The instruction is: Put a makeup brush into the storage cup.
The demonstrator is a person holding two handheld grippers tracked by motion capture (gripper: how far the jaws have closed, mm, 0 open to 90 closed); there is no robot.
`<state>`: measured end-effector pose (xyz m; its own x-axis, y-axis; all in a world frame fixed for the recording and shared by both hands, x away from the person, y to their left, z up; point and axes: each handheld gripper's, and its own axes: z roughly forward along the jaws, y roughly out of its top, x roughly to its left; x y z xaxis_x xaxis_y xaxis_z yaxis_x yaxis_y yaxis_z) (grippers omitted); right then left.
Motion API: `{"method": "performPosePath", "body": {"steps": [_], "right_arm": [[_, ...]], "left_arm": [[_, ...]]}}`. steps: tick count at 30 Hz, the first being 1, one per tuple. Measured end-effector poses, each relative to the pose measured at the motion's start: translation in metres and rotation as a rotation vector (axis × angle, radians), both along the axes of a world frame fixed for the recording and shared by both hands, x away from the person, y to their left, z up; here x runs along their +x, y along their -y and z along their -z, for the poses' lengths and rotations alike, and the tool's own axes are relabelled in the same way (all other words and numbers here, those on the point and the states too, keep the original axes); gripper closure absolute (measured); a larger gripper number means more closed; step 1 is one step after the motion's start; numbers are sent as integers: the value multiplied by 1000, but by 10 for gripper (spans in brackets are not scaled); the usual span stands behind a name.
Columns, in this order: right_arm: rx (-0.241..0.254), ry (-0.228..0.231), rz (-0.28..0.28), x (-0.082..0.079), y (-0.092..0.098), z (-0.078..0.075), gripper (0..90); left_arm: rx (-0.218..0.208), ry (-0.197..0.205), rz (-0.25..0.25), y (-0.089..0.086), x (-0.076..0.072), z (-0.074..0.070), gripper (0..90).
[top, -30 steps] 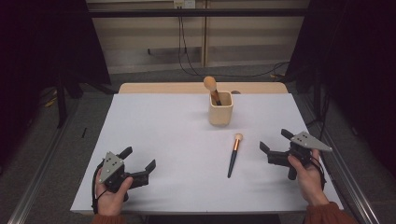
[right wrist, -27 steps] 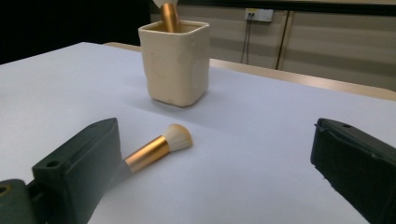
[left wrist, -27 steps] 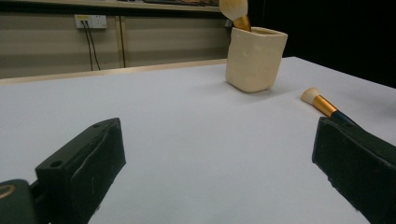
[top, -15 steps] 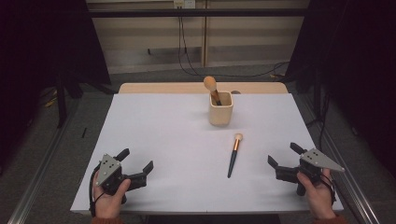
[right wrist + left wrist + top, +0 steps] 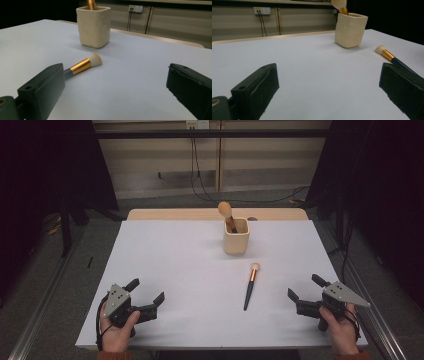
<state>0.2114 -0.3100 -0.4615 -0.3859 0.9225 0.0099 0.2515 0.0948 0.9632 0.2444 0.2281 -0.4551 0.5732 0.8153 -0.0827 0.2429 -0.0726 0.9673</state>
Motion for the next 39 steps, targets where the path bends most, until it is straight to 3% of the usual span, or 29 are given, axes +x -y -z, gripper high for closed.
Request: {"method": "performPosePath", "body": {"steps": [8, 18, 21, 39], "right_arm": [[20, -7, -35, 3, -10, -4, 2], [11, -5, -93, 22, -21, -12, 0], [38, -19, -107, 28, -24, -13, 0], [23, 16, -92, 53, -47, -28, 4]], "left_arm": [[-9, 1, -6, 0, -1, 0, 26], [2, 7, -8, 2, -1, -1, 25], [4, 7, -6, 1, -1, -1, 25], [12, 6, 0, 2, 0, -1, 25]]}}
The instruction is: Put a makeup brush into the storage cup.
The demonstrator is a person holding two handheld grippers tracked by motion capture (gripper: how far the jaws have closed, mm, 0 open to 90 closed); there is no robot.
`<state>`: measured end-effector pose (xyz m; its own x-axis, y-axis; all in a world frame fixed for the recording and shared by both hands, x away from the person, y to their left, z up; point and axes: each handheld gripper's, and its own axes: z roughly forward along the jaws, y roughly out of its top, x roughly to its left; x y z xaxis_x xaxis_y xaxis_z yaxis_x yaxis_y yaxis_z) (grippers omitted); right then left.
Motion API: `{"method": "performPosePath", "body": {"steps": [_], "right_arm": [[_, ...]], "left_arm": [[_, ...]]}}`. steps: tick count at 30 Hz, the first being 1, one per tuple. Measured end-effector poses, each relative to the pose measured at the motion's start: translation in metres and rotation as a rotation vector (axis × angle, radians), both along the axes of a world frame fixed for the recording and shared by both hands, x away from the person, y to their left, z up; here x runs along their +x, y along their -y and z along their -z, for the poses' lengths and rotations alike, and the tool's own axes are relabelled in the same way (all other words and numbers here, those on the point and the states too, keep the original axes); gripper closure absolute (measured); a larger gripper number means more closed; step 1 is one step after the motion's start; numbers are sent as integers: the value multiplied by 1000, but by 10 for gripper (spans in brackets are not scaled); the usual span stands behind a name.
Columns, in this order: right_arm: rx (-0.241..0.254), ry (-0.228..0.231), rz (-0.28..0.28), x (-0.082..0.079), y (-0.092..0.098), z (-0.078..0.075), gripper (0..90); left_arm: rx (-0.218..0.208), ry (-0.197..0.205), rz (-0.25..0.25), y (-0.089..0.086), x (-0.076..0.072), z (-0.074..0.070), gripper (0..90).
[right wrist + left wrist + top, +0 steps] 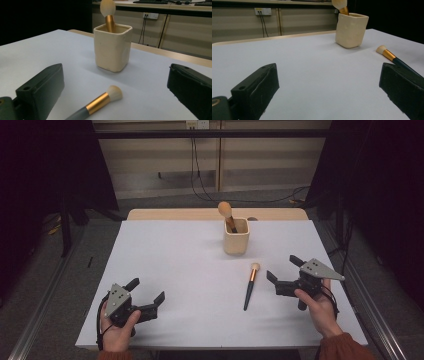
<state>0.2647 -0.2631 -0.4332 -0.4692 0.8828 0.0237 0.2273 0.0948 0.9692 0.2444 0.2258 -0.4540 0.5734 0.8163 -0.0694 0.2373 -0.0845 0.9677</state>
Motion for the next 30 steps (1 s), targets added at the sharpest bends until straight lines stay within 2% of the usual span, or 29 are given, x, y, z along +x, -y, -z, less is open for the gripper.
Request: {"method": "performPosePath", "body": {"steps": [4, 18, 21, 25, 30], "right_arm": [[-11, 12, -2, 8, -7, -4, 12], [-12, -21, -25, 49, -27, -12, 15], [-35, -33, -35, 57, -31, -13, 14], [-26, -53, -41, 67, -35, -17, 15], [-56, -78, -53, 81, -39, -21, 42]], "left_arm": [[4, -2, 0, 0, 0, 0, 26], [-1, -8, -1, -1, 1, 1, 26], [0, -8, -3, -1, 1, 1, 26], [4, -7, -2, -1, 1, 1, 26], [2, -7, -2, -1, 1, 1, 26]]}}
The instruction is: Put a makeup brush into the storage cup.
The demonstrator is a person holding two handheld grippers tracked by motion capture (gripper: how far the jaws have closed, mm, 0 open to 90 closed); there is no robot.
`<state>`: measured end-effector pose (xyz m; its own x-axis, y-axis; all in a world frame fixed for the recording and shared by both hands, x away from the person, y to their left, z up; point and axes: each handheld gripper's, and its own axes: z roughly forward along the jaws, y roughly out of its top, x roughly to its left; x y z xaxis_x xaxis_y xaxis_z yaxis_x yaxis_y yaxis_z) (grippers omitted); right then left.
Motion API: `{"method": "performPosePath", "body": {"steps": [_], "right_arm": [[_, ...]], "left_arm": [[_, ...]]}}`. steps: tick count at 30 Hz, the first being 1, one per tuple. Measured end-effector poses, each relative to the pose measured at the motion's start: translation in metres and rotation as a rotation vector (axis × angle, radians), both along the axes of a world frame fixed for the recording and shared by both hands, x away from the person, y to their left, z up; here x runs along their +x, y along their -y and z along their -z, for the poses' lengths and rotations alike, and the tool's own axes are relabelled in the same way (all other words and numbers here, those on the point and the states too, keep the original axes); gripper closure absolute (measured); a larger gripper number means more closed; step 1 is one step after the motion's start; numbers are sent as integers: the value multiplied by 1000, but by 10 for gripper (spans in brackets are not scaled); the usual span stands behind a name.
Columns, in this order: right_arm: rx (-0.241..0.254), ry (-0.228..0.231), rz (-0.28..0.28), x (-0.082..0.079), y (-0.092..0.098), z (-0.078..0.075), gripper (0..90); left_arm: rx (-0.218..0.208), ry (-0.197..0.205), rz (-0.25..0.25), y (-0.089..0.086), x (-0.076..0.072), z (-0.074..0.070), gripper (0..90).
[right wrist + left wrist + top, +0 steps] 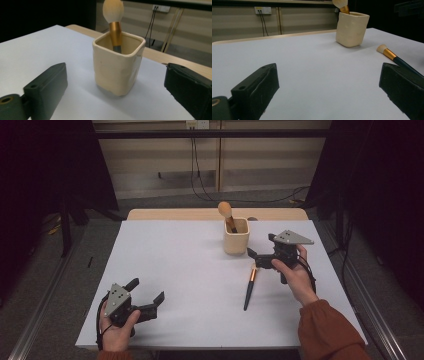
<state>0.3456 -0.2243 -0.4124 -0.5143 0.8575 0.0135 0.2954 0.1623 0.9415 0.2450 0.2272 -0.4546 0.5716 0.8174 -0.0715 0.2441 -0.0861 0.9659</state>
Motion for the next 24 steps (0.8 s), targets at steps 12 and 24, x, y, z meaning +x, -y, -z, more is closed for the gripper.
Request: {"method": "performPosePath", "body": {"steps": [12, 24], "right_arm": [[-63, -167, -21, 12, -4, 1, 39], [-161, -379, -31, 23, -4, 3, 37]], "left_arm": [[-3, 6, 10, 0, 0, 0, 25], [-5, 2, 7, 0, 0, 0, 26]]}}
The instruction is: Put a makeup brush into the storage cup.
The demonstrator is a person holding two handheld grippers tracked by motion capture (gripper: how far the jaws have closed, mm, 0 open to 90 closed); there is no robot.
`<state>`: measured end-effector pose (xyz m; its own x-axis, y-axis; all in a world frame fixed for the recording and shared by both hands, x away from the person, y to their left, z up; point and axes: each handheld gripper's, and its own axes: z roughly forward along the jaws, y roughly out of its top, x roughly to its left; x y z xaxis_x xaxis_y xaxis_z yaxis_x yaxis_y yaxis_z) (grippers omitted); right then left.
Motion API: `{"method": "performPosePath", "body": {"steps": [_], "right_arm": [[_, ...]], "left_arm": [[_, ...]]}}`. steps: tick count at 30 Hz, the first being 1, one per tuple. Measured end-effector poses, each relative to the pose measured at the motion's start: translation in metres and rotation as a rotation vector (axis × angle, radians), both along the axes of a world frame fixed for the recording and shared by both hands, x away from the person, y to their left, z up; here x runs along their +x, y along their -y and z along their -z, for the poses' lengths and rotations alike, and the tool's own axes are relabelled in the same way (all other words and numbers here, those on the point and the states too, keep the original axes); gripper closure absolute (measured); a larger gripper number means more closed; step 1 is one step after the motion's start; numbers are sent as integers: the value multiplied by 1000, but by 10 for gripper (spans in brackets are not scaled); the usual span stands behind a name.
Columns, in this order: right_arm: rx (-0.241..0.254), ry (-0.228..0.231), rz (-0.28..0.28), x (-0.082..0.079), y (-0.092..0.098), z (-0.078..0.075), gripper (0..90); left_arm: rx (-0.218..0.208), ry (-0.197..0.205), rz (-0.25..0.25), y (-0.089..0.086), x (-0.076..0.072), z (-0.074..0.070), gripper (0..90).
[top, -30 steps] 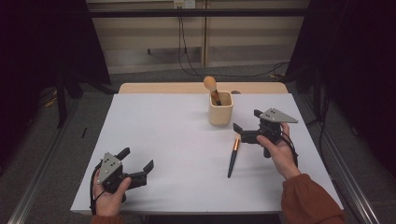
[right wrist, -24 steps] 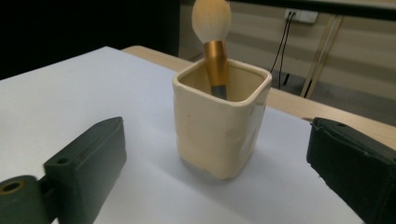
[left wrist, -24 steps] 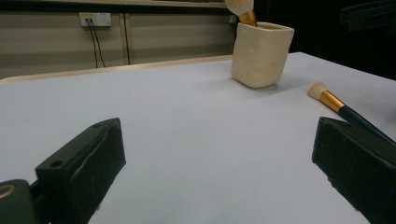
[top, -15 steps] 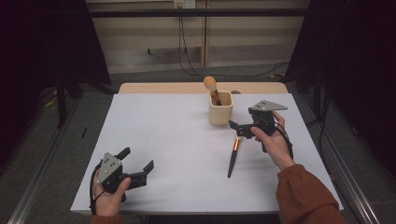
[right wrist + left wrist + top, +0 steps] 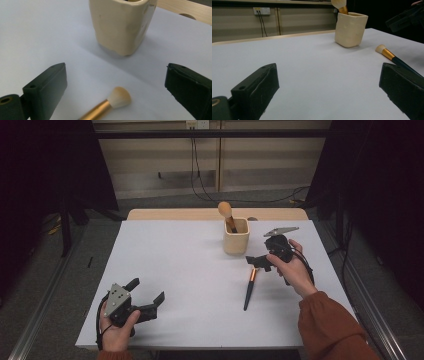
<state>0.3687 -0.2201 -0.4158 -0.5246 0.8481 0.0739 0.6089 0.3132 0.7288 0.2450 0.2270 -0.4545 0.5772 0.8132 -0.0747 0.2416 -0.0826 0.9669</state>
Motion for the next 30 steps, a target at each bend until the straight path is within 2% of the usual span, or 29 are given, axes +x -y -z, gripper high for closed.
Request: {"method": "performPosePath", "body": {"steps": [2, 8, 12, 17, 26, 30], "right_arm": [[-36, -13, 3, 1, -2, 0, 35], [-78, -99, -28, 3, -7, 5, 32], [-125, -163, -3, 6, -9, 10, 41], [-134, -217, 8, 9, -8, 10, 48], [-173, -350, 19, 11, -8, 8, 49], [-170, -412, 28, 12, -9, 11, 51]], "left_arm": [[0, 0, 0, 0, 0, 0, 26], [9, 1, 0, 0, 0, 0, 27], [6, 2, -2, 0, 0, 0, 28], [10, 0, 0, 0, 0, 0, 28], [11, 0, 2, 0, 1, 0, 28], [11, -2, 2, 0, 1, 1, 28]]}}
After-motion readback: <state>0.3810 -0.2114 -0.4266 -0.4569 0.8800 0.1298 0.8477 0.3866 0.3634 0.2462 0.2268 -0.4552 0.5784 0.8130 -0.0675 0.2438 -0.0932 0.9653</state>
